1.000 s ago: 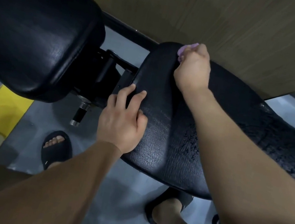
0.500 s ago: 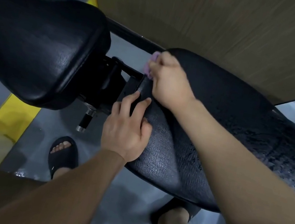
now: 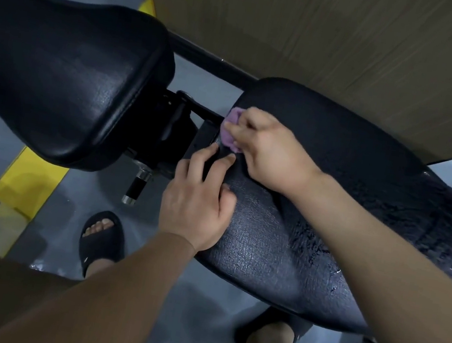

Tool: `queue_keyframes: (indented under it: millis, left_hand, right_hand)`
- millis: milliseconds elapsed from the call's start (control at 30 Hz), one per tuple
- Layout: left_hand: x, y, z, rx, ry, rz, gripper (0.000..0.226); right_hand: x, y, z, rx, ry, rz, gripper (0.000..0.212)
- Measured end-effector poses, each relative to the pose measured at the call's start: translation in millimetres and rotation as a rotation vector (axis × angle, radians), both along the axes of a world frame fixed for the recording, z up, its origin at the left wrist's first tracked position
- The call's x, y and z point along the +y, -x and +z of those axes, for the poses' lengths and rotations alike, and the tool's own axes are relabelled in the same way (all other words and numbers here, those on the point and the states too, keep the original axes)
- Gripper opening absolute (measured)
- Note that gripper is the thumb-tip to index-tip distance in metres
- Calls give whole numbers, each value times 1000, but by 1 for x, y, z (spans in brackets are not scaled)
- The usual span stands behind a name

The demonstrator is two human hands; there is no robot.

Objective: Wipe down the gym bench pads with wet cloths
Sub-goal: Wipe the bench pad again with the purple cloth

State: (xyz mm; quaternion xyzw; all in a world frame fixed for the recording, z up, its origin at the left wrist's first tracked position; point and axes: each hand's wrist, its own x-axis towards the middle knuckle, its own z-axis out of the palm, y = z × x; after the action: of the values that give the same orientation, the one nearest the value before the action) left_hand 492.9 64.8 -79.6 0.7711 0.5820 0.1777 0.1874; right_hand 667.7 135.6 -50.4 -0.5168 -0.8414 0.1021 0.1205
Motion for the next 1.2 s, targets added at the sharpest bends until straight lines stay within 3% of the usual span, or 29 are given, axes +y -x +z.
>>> queue_keyframes:
  millis: [133,300,567,767,967,1100,1200]
  left_hand:
    - [-1,0,1,-16,-2,-3,49]
    - [-2,0,1,-32,-3,-3,50]
    - [-3,0,0,-51,-4,-6,51]
    - [-3,-1,1,-47,7,0,52]
    - [-3,-2,0,-40,19,18,50]
    - [-3,-1,-1,-45,26,7,49]
    - [-3,-1,0,-50,24,5,49]
  right_hand:
    - [13,-5,0,-40,-33,-30,20]
    - [44,-17,3,-85,31,-371,28]
    - [58,-50,6,-118,90,-772,24]
    - [47,-34,2,15,58,-666,26]
    - [18,-93,-7,-58,40,-923,26]
    - [25,-77,-10,-37,14,-1159,29]
    - [26,-46,-15,2,-22,-943,27]
